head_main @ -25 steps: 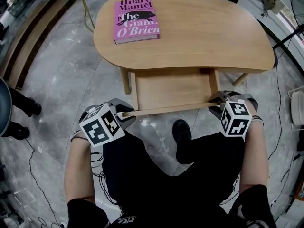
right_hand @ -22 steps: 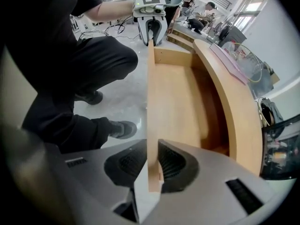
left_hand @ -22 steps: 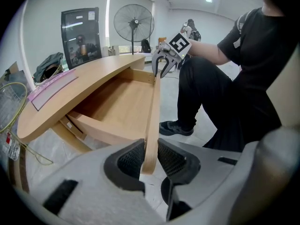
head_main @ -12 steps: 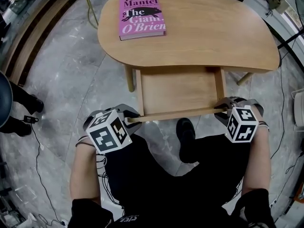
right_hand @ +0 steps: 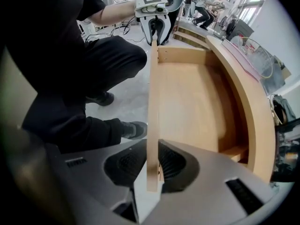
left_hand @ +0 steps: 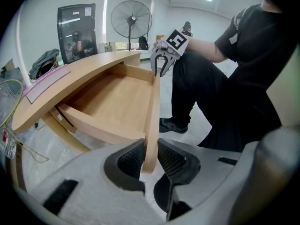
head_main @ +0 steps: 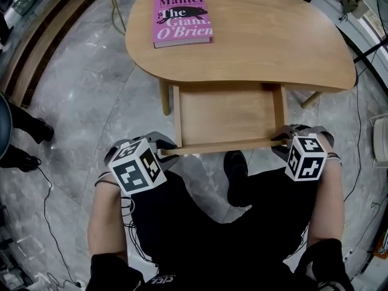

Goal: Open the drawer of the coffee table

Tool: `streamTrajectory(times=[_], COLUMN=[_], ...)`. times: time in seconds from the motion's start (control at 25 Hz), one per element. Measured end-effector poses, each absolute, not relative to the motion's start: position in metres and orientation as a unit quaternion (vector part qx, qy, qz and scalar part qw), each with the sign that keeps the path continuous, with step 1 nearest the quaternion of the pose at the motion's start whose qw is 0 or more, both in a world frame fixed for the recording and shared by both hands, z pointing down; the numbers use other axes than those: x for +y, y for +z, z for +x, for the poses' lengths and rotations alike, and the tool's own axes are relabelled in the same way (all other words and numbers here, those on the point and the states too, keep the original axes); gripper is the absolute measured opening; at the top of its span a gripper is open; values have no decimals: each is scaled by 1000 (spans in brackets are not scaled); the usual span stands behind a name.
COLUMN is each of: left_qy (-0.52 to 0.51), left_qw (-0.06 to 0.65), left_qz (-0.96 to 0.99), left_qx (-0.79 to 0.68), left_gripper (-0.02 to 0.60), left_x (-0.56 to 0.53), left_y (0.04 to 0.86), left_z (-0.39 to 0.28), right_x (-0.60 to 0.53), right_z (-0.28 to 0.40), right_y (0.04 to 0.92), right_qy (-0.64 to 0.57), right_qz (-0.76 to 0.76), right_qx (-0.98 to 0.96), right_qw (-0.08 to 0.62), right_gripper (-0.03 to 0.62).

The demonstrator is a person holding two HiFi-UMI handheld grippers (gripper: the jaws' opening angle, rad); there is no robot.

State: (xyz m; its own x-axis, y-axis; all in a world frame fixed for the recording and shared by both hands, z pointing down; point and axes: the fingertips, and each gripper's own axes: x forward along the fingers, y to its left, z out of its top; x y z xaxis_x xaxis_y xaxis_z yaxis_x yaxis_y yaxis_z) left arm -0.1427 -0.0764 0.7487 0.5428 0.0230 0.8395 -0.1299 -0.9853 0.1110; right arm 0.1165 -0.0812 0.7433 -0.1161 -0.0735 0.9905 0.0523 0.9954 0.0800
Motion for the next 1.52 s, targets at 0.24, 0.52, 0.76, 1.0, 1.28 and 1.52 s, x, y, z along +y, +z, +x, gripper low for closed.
streamTrajectory(times=[0.24,0.52,0.76,1.0,1.28,1.52], left_qy=[482,486,501,505,457,480], left_qw=[77,71,65,72,110,87], left_qz=[872,871,863,860,882,873], left_qx=[-32,-18,-15,-22,-25,-14], left_gripper=[94,100,92,89,132,94], left_x=[-76,-77,-75,-72,-66,-65], left_y=[749,749,749,749,748,750], left_z=[-142,-144,-142,-141,-136,-136], right_x=[-82,-89,-89,-85,-84,-80], right_z=[116,117,122,121,123,116], right_y=[742,729,723,725,727,739], right_qy=[-23,-1,15,19,31,-7], right_qz=[15,45,57,55,42,-2], right_qx=[-764,-786,-800,-807,-809,-791], right_qw=[645,617,597,587,585,612], right_gripper=[80,122,133,103,110,80])
